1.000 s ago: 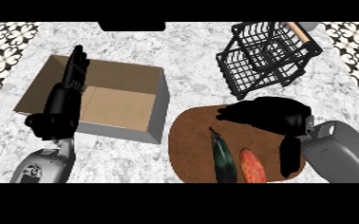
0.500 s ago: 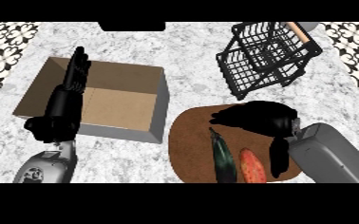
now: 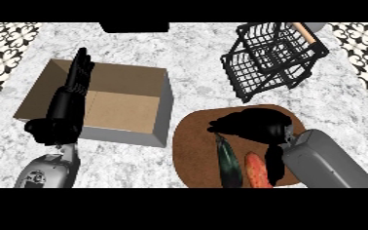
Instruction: Pick the eggplant from the cutting board and place it in the tiered basket
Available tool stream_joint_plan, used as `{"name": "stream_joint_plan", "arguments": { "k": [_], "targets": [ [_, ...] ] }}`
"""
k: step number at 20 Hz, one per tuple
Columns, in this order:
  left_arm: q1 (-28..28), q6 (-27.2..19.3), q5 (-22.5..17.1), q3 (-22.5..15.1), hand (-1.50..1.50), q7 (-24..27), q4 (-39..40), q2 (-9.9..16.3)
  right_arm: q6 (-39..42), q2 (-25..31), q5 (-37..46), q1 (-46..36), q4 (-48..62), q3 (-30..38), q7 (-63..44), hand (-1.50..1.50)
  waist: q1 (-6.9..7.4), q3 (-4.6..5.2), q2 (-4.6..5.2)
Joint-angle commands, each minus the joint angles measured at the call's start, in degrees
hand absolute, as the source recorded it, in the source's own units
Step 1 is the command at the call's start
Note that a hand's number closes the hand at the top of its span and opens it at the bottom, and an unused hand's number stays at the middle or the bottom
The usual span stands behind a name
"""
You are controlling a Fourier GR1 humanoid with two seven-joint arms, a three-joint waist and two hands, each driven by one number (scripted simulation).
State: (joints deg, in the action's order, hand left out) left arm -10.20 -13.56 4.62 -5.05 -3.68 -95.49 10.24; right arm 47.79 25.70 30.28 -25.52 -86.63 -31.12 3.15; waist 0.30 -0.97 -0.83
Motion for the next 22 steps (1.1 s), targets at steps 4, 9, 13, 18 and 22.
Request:
{"name": "stream_joint_plan", "arguments": {
  "k": [4,9,13,18,22],
  "targets": [
    [1.95,2.16,-1.48,-0.86,0.0,1.39,6.33,-2.44,-1.61,-4.25,3.34,0.89,1.0,-1.94,-1.92,-1.5,-0.5,1.01,0.97],
    [3.62,1.79,-0.22,-1.04,0.0,0.84,4.58,-3.07,-2.91,-4.85,4.66,1.18,5.21,-1.3,0.22,-1.5,-0.11,0.99,1.0],
    [2.61,-0.36,2.67,-3.45,0.0,0.84,6.0,-6.15,-3.06,-7.73,5.6,0.78,6.86,-2.03,-0.73,-1.5,-0.26,0.99,1.09],
    [2.5,1.81,0.35,-0.26,0.0,2.04,6.3,-4.92,-2.99,-4.73,5.8,3.26,4.93,-1.3,2.58,-1.5,-0.66,1.0,1.01],
    [2.71,1.39,2.16,-1.51,0.0,1.74,6.81,-5.97,-4.05,-7.95,6.19,3.72,6.74,-1.06,1.29,-1.5,-0.61,1.0,1.04]
  ]
}}
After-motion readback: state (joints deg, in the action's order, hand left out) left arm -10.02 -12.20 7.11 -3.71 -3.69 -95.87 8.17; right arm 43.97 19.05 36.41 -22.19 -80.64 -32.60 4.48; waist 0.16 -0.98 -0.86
